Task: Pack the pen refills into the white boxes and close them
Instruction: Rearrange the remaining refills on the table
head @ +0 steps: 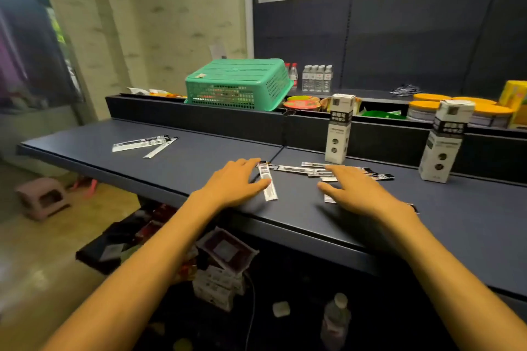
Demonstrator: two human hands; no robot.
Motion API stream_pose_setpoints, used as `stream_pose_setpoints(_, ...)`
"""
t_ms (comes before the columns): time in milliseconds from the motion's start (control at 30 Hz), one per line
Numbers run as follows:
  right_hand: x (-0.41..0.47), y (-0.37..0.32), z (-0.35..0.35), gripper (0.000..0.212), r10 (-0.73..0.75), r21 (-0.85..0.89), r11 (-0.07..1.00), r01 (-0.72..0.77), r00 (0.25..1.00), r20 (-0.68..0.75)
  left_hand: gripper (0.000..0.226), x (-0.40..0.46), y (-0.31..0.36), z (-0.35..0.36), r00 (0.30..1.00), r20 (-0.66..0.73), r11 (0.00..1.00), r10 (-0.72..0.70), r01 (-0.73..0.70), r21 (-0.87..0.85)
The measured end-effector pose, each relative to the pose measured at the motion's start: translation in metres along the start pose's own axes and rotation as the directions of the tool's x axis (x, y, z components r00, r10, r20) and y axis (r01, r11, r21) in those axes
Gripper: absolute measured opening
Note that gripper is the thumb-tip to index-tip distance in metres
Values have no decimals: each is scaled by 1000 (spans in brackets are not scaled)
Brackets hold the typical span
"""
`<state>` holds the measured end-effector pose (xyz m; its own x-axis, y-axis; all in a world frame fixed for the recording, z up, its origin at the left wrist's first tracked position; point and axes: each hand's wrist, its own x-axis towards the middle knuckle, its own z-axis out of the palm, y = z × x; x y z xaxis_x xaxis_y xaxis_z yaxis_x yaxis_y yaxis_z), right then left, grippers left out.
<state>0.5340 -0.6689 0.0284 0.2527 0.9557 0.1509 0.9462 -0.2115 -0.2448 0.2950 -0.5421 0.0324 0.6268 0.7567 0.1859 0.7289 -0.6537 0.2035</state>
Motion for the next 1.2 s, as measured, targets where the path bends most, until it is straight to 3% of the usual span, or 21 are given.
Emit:
stream_pose_setpoints(367, 137, -188, 63, 64, -184, -27, 982, 185, 983, 24, 77, 3, -247, -30, 983, -21, 984, -181, 180, -13)
stream_pose_setpoints(633, 228, -271, 87, 63, -98, -70, 993, 99, 995, 20, 83, 70, -383, -48, 986, -52, 985, -161, 157, -75)
stream_pose_setpoints(933, 270, -279, 92, 61, 2, -73, 997, -2, 1000, 2, 119, 149, -425, -34, 945, 147, 956, -291, 282, 78)
stream_pose_setpoints(1133, 266, -271, 87, 60, 15, 13, 1000, -14, 999, -45, 99, 158, -404, -31, 972, 91, 975, -217, 211, 73)
stream_pose_setpoints(1200, 263, -269, 83, 60, 10, 21, 1000, -8, 998, -58, 84, 158, -389, -31, 980, 97, 979, -175, 162, 124)
